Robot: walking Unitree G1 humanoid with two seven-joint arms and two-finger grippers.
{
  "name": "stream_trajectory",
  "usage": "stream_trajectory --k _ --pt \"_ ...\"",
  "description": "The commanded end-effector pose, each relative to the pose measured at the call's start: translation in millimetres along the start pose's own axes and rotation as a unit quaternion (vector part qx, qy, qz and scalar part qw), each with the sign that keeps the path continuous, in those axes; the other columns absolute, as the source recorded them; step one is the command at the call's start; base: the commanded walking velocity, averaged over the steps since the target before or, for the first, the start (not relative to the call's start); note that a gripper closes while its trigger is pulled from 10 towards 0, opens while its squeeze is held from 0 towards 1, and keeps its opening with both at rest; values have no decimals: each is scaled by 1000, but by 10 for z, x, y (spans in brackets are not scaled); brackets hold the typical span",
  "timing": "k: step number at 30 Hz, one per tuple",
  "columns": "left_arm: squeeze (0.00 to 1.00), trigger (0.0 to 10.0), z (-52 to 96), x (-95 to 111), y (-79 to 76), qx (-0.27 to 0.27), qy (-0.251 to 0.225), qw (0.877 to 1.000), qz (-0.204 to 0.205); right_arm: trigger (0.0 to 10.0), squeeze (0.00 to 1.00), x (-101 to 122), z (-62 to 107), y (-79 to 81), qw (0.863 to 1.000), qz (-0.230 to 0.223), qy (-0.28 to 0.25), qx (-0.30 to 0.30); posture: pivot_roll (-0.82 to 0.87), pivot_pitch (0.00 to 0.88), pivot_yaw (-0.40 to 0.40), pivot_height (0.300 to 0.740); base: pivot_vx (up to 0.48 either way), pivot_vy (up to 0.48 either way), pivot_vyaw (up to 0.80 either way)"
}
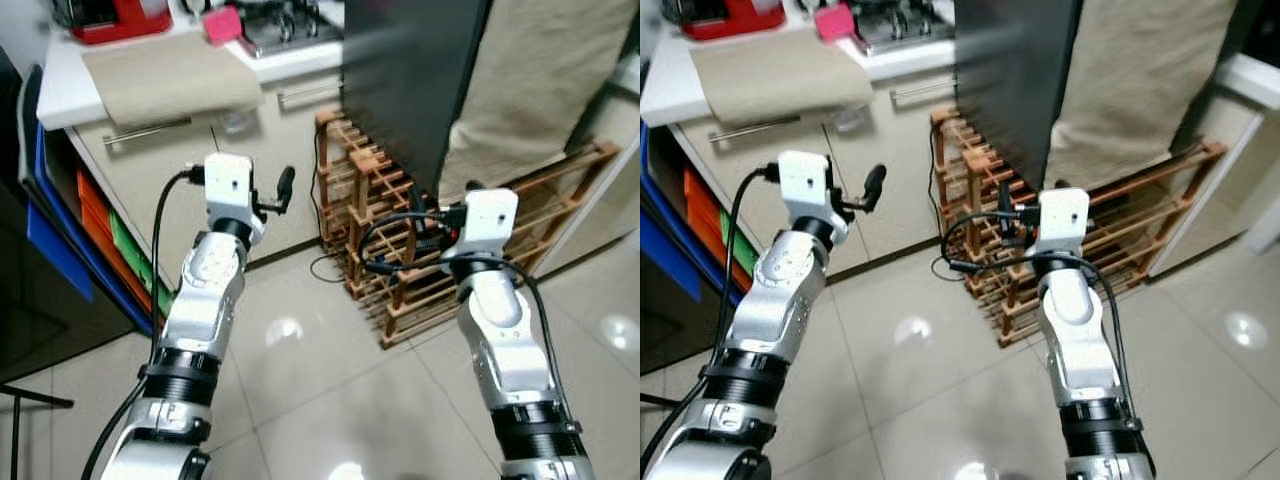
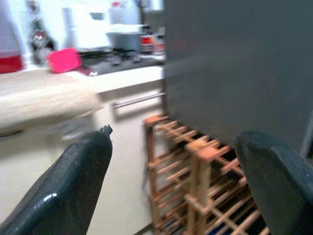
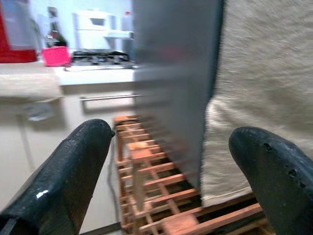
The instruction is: Restocking fridge
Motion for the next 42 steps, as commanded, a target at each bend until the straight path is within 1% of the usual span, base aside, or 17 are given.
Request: stream_trajectory --k 1,4,5,10,12,16,23,25,27,31,33,34,35,39,42 --pt "0 10000 -20 28 -117 -22 -4 1000 -1 10000 4 -17 26 -103 1000 5 4 -15 -113 43 75 740 461 0 -738" --pt "0 10000 -27 19 -125 -23 0 1000 -6 10000 8 -31 35 -118 1000 4 6 -18 -116 43 77 740 461 0 -710" --pt "0 10000 -42 -17 -116 -17 11 1000 -10 10000 8 -38 42 -132 1000 5 7 -21 -122 41 79 740 0 0 -681" --pt "0 10000 -66 -63 -83 -3 22 1000 -9 10000 12 -32 35 -143 1000 5 6 -24 -127 38 80 740 0 0 -677" --pt "0 10000 -70 -67 -86 -4 22 1000 -4 10000 8 -25 32 -149 1000 5 6 -25 -127 38 80 740 0 0 -675" --pt "0 10000 -73 -42 -100 -5 17 1000 -3 10000 12 -29 39 -177 1000 7 6 -25 -138 38 67 740 0 0 -673" --pt "0 10000 -70 -51 -85 -1 18 1000 -2 10000 8 -17 25 -188 1000 9 5 -26 -141 40 67 740 0 0 -674" --pt "0 10000 -74 -59 -62 6 18 1000 -12 10000 8 -12 28 -182 1000 11 3 -25 -142 40 68 740 0 0 -672" --pt "0 10000 -70 -82 -32 15 23 1000 -11 10000 8 -12 31 -184 1000 13 3 -24 -143 39 67 740 0 0 -675" --pt "0 10000 -66 -94 -12 19 24 1000 -2 10000 8 -24 38 -202 1000 13 6 -26 -145 37 65 740 0 0 -684" --pt "0 10000 -67 -102 -14 20 23 999 12 10000 12 -30 42 -210 1000 16 7 -26 -151 35 61 740 0 0 -688" --pt "0 10000 -73 -133 -17 25 30 999 28 10000 8 -22 45 -224 999 24 5 -25 -159 32 53 740 0 0 -688" --pt "0 10000 -76 -143 -17 27 32 999 32 10000 12 -11 43 -232 999 26 3 -25 -159 32 53 740 0 0 -681" --pt "0 10000 -85 -150 -24 30 31 999 33 10000 12 8 33 -267 999 31 0 -28 -166 26 46 740 0 0 -642" --pt "0 10000 -100 -127 -24 32 24 998 38 10000 0 31 24 -285 999 35 -5 -28 -170 22 42 740 0 0 0"
Point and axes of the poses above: a point about 5 cm out from each wrist's last joint towards the gripper, its own z axis pointing back from the gripper into the wrist, its own x axis along the axis of the wrist's last joint, y = z × x, the point moved 4 cm from there along -z, pointing out of the wrist towards the gripper, and after that the axes turned 7 degrees about z, right-handed, at the moved point
